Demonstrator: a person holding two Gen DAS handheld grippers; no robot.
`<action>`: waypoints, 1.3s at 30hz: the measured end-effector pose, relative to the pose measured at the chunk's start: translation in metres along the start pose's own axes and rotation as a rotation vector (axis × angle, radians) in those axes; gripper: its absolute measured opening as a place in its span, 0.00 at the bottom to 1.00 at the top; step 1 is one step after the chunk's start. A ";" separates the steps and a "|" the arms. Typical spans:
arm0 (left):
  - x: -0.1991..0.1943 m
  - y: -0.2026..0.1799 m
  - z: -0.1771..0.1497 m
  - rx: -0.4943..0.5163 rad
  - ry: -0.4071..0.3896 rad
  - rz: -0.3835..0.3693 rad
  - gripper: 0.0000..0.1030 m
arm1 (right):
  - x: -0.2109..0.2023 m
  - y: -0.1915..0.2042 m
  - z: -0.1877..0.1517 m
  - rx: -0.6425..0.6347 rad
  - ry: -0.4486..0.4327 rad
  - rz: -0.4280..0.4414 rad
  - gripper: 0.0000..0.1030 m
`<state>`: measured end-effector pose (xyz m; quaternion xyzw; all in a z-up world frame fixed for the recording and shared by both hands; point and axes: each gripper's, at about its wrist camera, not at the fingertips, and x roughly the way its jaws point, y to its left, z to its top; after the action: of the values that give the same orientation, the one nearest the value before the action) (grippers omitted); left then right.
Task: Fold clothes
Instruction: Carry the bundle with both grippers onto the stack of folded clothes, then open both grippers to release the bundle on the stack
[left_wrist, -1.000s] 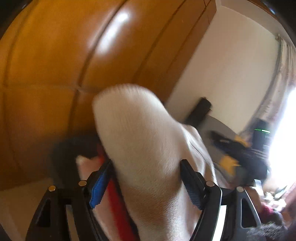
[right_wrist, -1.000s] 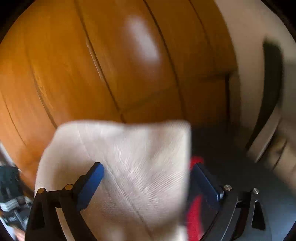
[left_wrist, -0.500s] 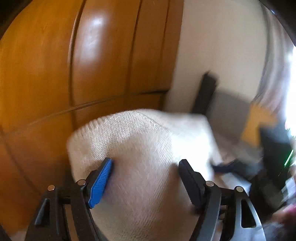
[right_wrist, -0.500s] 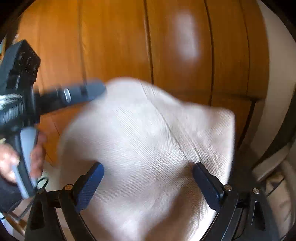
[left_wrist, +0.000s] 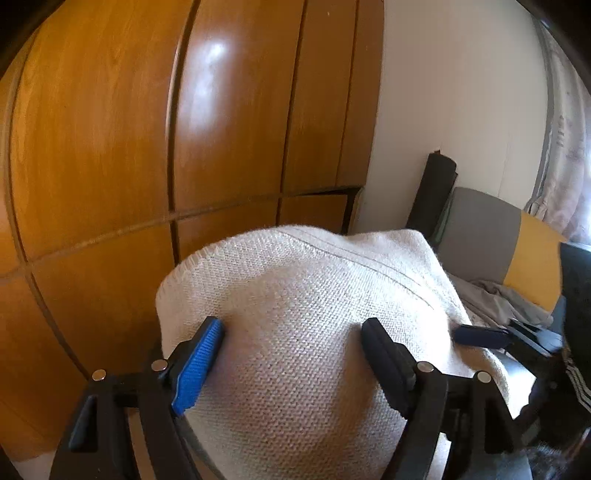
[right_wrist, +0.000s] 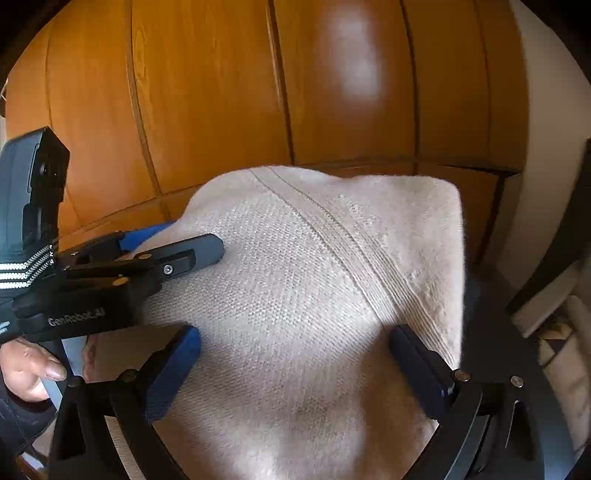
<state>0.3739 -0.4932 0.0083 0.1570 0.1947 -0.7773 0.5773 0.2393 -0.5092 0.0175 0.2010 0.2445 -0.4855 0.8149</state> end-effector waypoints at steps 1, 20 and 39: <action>-0.010 0.001 0.002 -0.004 -0.015 0.020 0.77 | -0.007 0.001 -0.001 0.006 -0.005 -0.022 1.00; -0.175 -0.045 -0.059 0.001 -0.106 0.135 0.57 | -0.144 0.098 -0.065 -0.021 -0.080 -0.445 1.00; -0.177 -0.066 -0.070 0.021 -0.073 0.189 0.49 | -0.159 0.159 -0.104 -0.070 -0.085 -0.437 1.00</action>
<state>0.3621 -0.2946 0.0376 0.1523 0.1496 -0.7265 0.6531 0.2942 -0.2687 0.0429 0.0943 0.2646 -0.6499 0.7062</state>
